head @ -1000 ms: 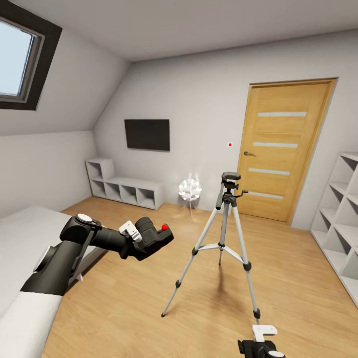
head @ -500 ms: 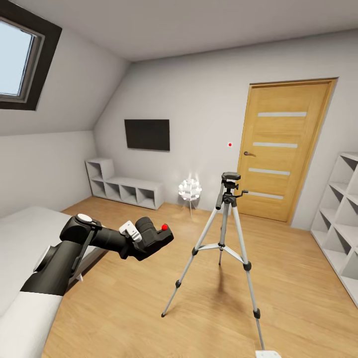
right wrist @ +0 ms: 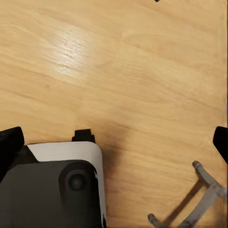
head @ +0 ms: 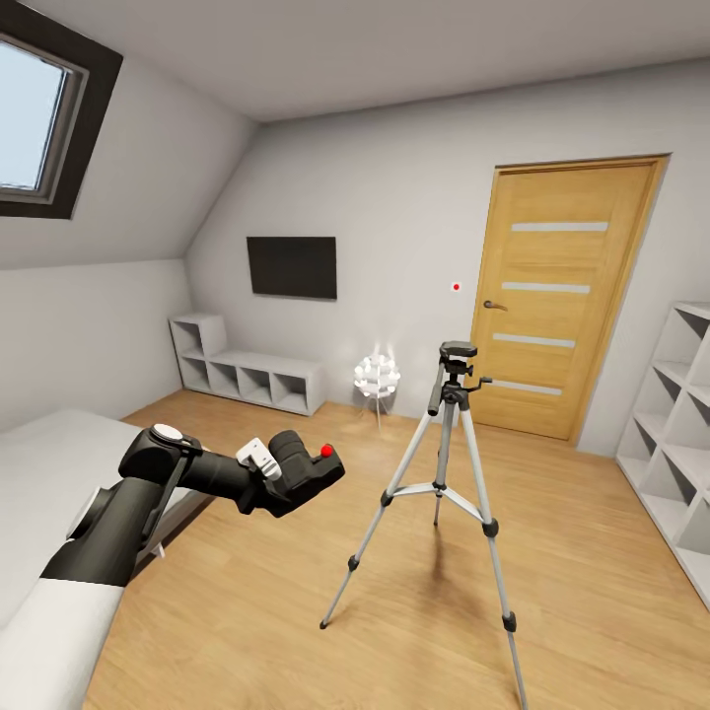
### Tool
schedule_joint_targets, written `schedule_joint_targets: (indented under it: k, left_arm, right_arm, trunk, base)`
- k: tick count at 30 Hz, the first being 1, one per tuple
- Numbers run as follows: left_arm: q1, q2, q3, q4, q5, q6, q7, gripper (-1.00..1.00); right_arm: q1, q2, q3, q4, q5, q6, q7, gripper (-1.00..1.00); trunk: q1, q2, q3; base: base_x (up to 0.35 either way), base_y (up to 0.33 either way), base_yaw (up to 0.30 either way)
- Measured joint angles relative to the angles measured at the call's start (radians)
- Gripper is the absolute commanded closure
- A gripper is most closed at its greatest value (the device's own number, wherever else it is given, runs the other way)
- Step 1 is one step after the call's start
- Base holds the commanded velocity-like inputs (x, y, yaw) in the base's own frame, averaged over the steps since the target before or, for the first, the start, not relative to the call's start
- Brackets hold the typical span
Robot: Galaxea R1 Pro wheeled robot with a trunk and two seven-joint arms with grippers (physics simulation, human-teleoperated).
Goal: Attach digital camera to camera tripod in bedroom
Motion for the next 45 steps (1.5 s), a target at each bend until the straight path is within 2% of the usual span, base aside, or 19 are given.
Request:
schedule_joint_targets:
  k: [6, 15, 19, 22, 23, 28, 33, 40, 45]
  left_arm:
    - [0.0, 0.002, 0.0, 0.0, 0.0, 0.0, 0.0, 1.0]
    - [0.0, 0.002, -0.001, 0.0, 0.0, -0.001, 0.0, 1.0]
    - [0.0, 0.002, -0.001, 0.0, 0.0, -0.002, 0.0, 1.0]
    - [0.0, 0.002, -0.001, 0.0, 0.0, -0.003, -0.001, 1.0]
    - [0.0, 0.003, -0.001, 0.0, 0.0, -0.003, -0.001, 1.0]
    - [0.0, 0.003, -0.002, -0.019, 0.0, -0.003, -0.002, 1.0]
    - [0.0, 0.005, -0.009, -0.068, 0.0, -0.002, -0.002, 1.0]
    - [0.0, 0.007, -0.011, -0.083, 0.0, -0.002, -0.002, 1.0]
    - [0.0, 0.008, -0.013, -0.086, 0.0, -0.002, -0.002, 1.0]
  right_arm:
    - [0.031, -0.01, -0.001, 0.0, -0.002, -0.014, -0.111, -1.0]
    - [0.11, -0.02, -0.001, 0.0, -0.003, -0.03, -0.145, -1.0]
    - [0.149, -0.014, -0.001, 0.0, -0.004, -0.031, -0.142, -1.0]
    - [0.183, 0.007, -0.002, 0.0, -0.003, -0.032, -0.131, -1.0]
    - [0.202, 0.019, -0.003, 0.0, -0.004, -0.032, -0.118, -1.0]
    - [0.237, 0.041, -0.002, 0.0, -0.003, -0.032, -0.056, -1.0]
    - [0.248, 0.047, -0.001, 0.0, -0.004, -0.033, -0.013, -1.0]
    - [0.25, 0.049, -0.002, -0.001, -0.005, -0.061, -0.002, -1.0]
    - [0.251, 0.049, -0.001, -0.003, -0.006, -0.097, 0.001, -1.0]
  trunk:
    - [0.0, 0.0, 0.0]
    - [0.0, 0.0, 0.0]
    - [0.0, 0.0, 0.0]
    - [0.0, 0.0, 0.0]
    - [0.0, 0.0, 0.0]
    - [0.0, 0.0, 0.0]
    - [0.0, 0.0, 0.0]
    - [0.0, 0.0, 0.0]
    - [0.0, 0.0, 0.0]
  base:
    - [0.0, 0.0, 0.0]
    - [0.0, 0.0, 0.0]
    - [0.0, 0.0, 0.0]
    - [0.0, 0.0, 0.0]
    - [0.0, 0.0, 0.0]
    - [0.0, 0.0, 0.0]
    - [0.0, 0.0, 0.0]
    - [0.0, 0.005, 0.0]
    - [0.0, 0.237, 0.0]
